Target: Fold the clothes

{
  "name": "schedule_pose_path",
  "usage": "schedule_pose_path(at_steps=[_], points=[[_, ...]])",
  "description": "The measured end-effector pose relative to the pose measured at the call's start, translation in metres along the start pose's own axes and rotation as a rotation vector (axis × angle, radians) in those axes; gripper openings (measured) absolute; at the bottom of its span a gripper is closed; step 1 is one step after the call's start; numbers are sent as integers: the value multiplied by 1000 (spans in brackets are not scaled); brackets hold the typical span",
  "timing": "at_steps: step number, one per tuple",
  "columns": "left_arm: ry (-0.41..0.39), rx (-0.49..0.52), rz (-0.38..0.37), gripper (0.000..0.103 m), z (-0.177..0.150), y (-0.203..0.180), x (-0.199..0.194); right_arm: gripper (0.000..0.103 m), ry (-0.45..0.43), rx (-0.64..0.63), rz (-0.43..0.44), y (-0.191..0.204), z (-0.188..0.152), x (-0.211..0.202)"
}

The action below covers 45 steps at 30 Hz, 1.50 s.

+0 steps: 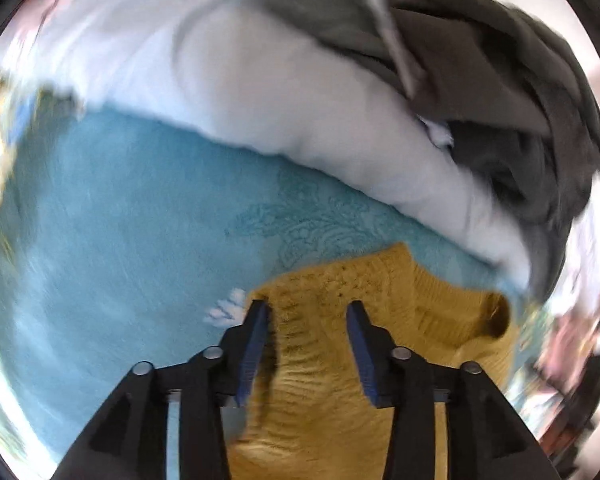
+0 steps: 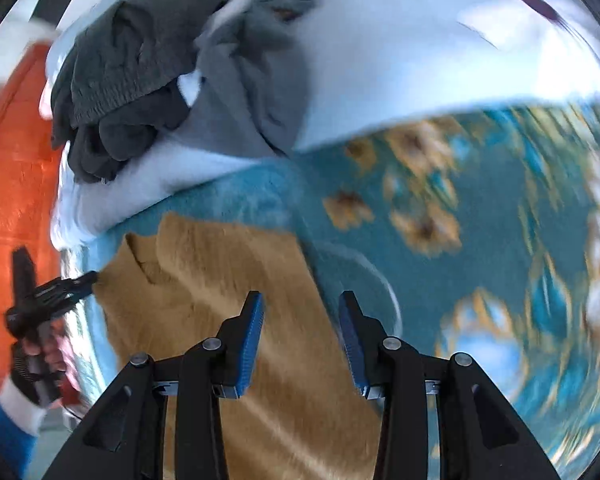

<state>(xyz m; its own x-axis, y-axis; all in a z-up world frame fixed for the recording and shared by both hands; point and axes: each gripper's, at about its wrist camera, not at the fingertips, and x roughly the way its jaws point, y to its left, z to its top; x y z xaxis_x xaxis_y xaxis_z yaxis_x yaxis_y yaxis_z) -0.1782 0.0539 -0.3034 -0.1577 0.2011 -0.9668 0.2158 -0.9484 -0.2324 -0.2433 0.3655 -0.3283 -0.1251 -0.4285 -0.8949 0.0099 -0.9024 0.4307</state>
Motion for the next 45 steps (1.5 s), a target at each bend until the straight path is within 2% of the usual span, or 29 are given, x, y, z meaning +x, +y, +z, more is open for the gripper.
schedule_pose_path(at_steps=[1, 4, 8, 11, 14, 15, 17, 18, 21, 24, 27, 29, 31, 33, 35, 37, 39, 40, 43, 45], points=[[-5, 39, 26, 59, -1, -2, -2, 44, 1, -28, -3, 4, 7, 5], [16, 51, 7, 61, -4, 0, 5, 45, 16, -92, -10, 13, 23, 23], [32, 8, -21, 62, -9, 4, 23, 46, 52, -135, -15, 17, 29, 44], [35, -2, -51, 61, -13, 3, 34, 48, 45, -156, 21, 20, 29, 45], [25, 26, -75, 59, -18, -6, 35, 37, 59, -173, 45, 23, 29, 46], [25, 42, -73, 57, -20, -11, 35, 25, 62, -181, 35, 23, 28, 47], [25, 77, -56, 18, -25, -21, 35, 19, 58, -180, 17, 22, 26, 46], [23, 95, -41, 11, -28, -25, 35, 15, 51, -165, 23, 21, 26, 43], [-15, 104, -39, 9, -32, -37, 25, 9, 12, -132, 26, 18, 23, 28], [-82, 85, -127, 8, -27, -52, 0, 6, -71, -121, 24, 12, 29, -6], [-149, 129, -203, 8, -26, -76, -28, 6, -156, -92, 29, -1, 33, -41], [-166, 159, -224, 8, -32, -88, -40, 6, -178, -73, 38, -10, 26, -57], [-161, 170, -233, 8, -52, -55, -66, 6, -174, -69, 40, -16, 21, -63], [-167, 154, -241, 8, -47, -50, -76, 6, -174, -65, 50, -15, 12, -69], [-188, 141, -259, 9, -73, -44, -74, 6, -187, -69, 65, -8, 0, -77], [-205, 149, -269, 9, -73, -44, -89, 6, -202, -84, 80, 2, -14, -89], [-217, 168, -280, 9, -67, -46, -115, 6, -211, -92, 92, 8, -31, -102], [-220, 185, -279, 9, -62, -49, -115, 6, -212, -90, 95, 8, -39, -108], [-222, 234, -257, 12, -78, -64, -129, 6, -204, -60, 85, 6, -78, -122], [-221, 242, -252, 13, -105, -65, -133, 6, -196, -38, 66, 3, -106, -130]])
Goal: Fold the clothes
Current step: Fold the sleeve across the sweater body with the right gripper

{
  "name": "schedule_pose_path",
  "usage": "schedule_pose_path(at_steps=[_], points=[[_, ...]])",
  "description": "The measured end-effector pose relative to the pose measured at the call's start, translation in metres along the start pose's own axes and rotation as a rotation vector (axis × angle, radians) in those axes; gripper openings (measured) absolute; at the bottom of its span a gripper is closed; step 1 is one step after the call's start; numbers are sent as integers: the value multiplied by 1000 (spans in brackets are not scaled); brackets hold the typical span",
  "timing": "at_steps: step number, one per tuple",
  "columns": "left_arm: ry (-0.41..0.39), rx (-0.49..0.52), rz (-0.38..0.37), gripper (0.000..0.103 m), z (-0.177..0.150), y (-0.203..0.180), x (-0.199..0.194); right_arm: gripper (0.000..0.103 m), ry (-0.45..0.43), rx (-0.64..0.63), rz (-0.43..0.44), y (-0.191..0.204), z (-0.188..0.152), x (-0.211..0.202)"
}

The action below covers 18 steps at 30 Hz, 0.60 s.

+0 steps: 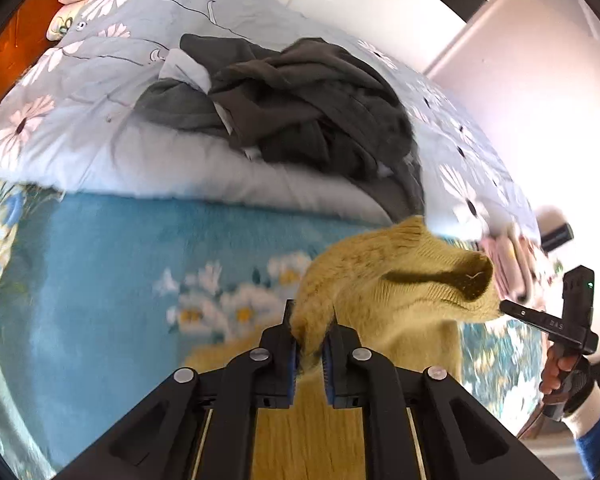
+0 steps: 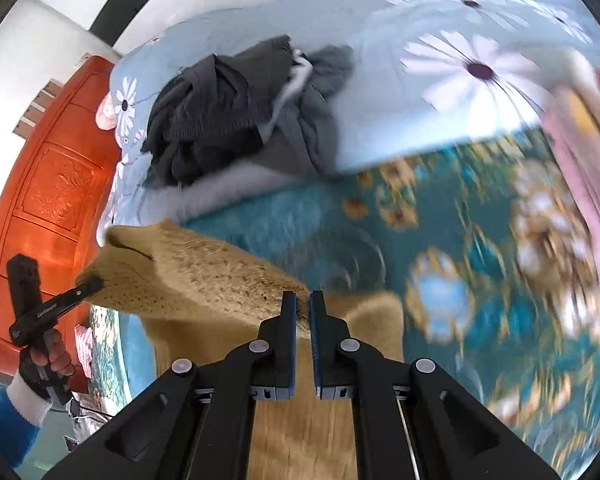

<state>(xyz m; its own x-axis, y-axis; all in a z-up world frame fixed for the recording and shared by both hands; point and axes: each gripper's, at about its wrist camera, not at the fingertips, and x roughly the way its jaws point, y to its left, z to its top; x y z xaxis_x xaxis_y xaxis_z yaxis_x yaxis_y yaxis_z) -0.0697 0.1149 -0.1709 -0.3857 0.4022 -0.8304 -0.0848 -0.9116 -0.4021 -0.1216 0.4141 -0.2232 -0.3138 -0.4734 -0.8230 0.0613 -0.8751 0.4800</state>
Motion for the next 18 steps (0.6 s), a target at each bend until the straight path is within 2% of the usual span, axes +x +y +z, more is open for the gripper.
schedule_pose_path(at_steps=[6, 9, 14, 16, 18], points=[[61, 52, 31, 17, -86, -11, -24, 6, 56, 61, -104, -11, -90, -27], [120, 15, 63, 22, -132, -4, -23, 2, 104, 111, -156, -21, -138, -29], [211, -147, 118, 26, -180, 23, -6, 2, 160, 231, -179, -41, -206, -25], [217, -263, 103, 33, -195, 45, -10, 3, 133, 291, -133, -43, -220, -29], [193, -361, 82, 46, -207, 57, -16, 3, 105, 347, -86, -43, -232, -32]])
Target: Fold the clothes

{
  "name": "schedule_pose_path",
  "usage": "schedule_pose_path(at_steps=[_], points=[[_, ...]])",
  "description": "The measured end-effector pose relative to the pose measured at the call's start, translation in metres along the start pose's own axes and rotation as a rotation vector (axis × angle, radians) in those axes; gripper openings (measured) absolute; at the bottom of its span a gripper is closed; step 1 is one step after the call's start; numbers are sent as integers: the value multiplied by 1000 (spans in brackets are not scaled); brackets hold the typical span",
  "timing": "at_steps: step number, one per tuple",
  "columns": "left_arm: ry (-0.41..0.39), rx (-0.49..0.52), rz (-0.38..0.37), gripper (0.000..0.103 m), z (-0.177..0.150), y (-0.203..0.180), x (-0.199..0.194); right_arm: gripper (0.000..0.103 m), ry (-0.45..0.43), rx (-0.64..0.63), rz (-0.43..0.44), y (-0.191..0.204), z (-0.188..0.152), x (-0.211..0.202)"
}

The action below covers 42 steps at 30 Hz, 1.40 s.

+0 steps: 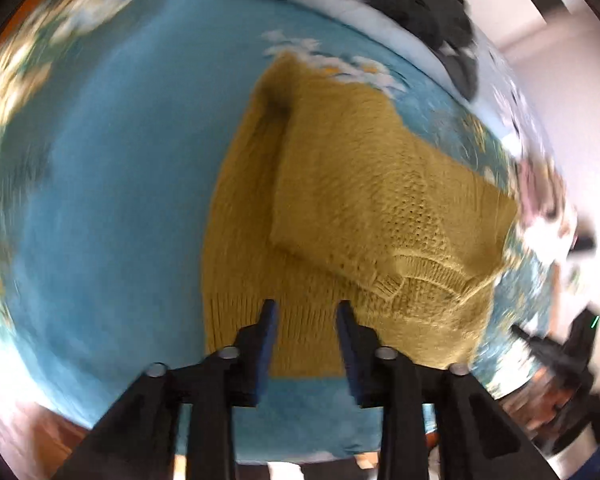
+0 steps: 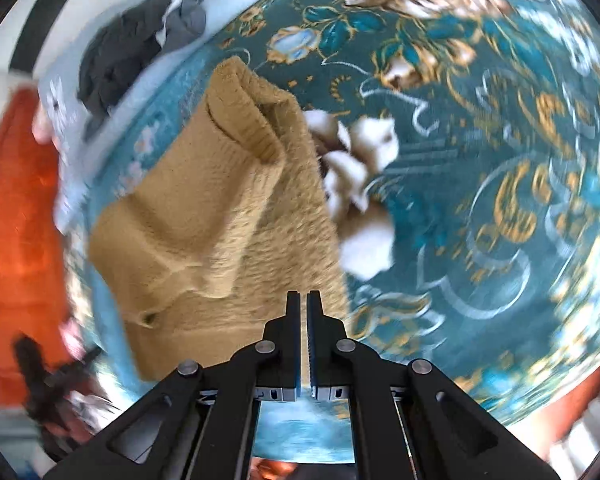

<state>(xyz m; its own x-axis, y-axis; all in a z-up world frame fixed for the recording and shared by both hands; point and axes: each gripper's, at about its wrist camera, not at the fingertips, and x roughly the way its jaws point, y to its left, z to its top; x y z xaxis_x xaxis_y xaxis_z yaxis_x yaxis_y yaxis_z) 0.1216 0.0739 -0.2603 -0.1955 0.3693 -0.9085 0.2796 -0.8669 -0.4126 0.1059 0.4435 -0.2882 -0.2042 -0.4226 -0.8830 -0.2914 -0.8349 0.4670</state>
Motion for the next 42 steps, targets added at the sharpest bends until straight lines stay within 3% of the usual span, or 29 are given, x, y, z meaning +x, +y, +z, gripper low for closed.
schedule_pose_path(at_steps=[3, 5, 7, 8, 12, 17, 18, 19, 21, 24, 28, 32, 34, 40, 42], points=[[-22, -109, -34, 52, -2, 12, 0, 3, -27, 50, 81, 4, -5, 3], [-30, -170, -63, 57, 1, 13, 6, 16, -31, 89, 127, 9, -2, 10], [-31, -226, -93, 61, 6, 14, 15, 43, -35, 134, 173, 12, 4, 19], [-23, -249, -98, 61, 9, 14, 23, 43, -39, 165, 199, 13, 8, 24], [6, -314, -81, 62, 20, 9, 58, 43, -34, 266, 242, 16, 27, 51], [34, -383, -61, 59, 27, 5, 87, 43, -25, 364, 199, 13, 38, 80], [34, -404, -64, 58, 28, 6, 89, 42, -25, 378, 206, 12, 38, 81], [31, -423, -68, 56, 28, 6, 90, 32, -25, 392, 212, 12, 38, 83], [31, -445, -67, 27, 30, 7, 89, 10, -25, 404, 210, 13, 37, 83], [5, -429, -75, 13, 33, 0, 75, 10, -36, 387, 222, 15, 35, 74], [-68, -359, -154, 12, 28, -16, 34, 9, -78, 324, 263, 27, 26, 43], [-109, -232, -160, 12, 3, -21, -3, 9, -124, 258, 295, 32, 0, 8], [-87, -224, -133, 12, -13, -7, -2, 9, -125, 239, 272, 28, -17, 1], [12, -347, -45, 12, -42, 40, 39, 9, -29, 302, 170, -6, -60, 35], [27, -332, -15, 12, -45, 42, 45, 9, -16, 315, 145, -12, -67, 45]])
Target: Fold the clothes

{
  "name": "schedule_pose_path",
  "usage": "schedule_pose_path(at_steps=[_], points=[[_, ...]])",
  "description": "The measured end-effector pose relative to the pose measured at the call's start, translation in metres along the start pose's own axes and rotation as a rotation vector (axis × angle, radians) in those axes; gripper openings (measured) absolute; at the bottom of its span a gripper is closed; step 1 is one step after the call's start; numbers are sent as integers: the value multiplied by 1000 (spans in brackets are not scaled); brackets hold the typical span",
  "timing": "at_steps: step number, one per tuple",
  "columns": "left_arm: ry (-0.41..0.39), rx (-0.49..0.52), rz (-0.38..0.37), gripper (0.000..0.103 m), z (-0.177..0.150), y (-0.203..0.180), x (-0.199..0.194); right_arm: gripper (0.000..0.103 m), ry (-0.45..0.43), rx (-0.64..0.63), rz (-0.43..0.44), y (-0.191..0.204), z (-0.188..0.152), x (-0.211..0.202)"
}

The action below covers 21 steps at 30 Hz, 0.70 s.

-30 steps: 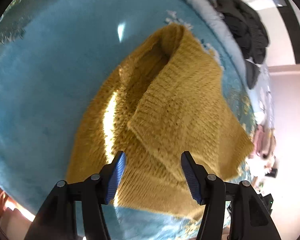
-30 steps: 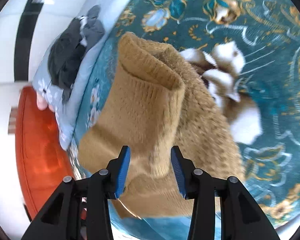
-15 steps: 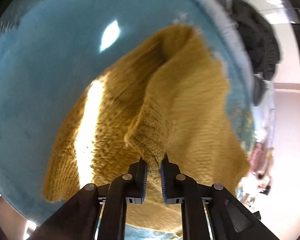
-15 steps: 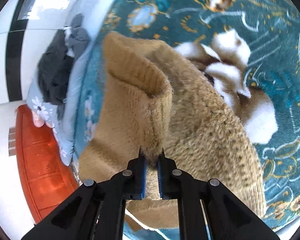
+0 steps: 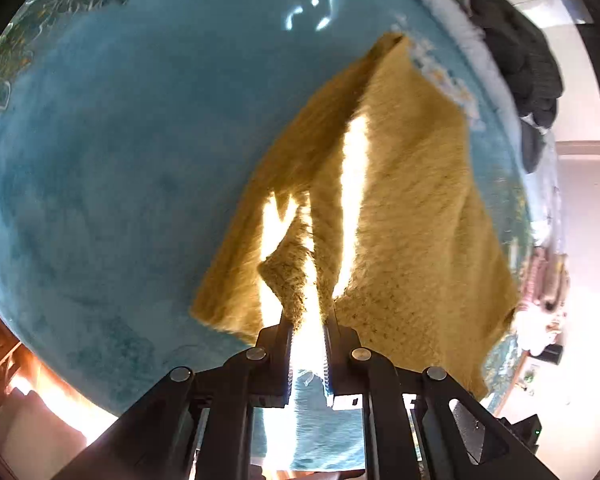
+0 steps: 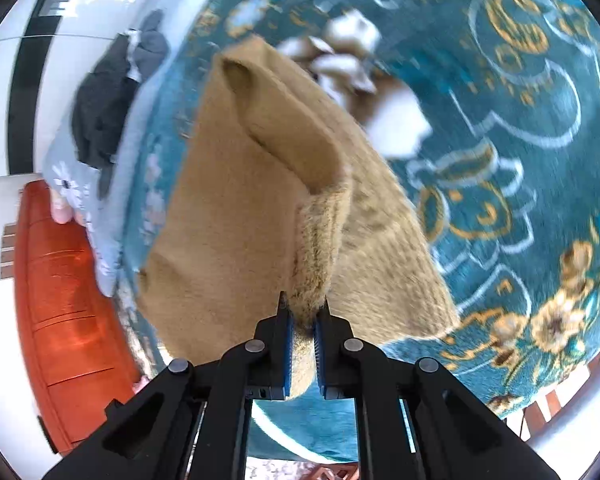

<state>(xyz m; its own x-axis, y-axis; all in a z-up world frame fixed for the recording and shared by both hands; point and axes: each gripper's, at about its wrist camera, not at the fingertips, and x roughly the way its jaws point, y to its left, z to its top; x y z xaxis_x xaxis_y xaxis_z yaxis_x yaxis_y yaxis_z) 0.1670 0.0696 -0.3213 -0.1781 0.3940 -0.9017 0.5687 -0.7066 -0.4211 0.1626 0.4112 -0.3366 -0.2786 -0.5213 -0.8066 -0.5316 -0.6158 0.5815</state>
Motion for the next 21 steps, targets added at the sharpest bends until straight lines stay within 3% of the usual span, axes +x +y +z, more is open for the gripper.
schedule_pose_path(at_steps=[4, 11, 17, 21], points=[[11, 40, 11, 13, -4, -2, -2, 9, 2, 28, -29, -14, -6, 7], [16, 96, -19, 26, 1, -3, -22, 10, 11, 20, -32, -8, -8, 6], [-50, 51, -1, 38, 20, 9, -55, 11, -13, -9, -126, -10, -1, -21], [-106, 20, 2, 42, 55, 6, -70, 12, -62, 2, -94, -6, 27, -43]])
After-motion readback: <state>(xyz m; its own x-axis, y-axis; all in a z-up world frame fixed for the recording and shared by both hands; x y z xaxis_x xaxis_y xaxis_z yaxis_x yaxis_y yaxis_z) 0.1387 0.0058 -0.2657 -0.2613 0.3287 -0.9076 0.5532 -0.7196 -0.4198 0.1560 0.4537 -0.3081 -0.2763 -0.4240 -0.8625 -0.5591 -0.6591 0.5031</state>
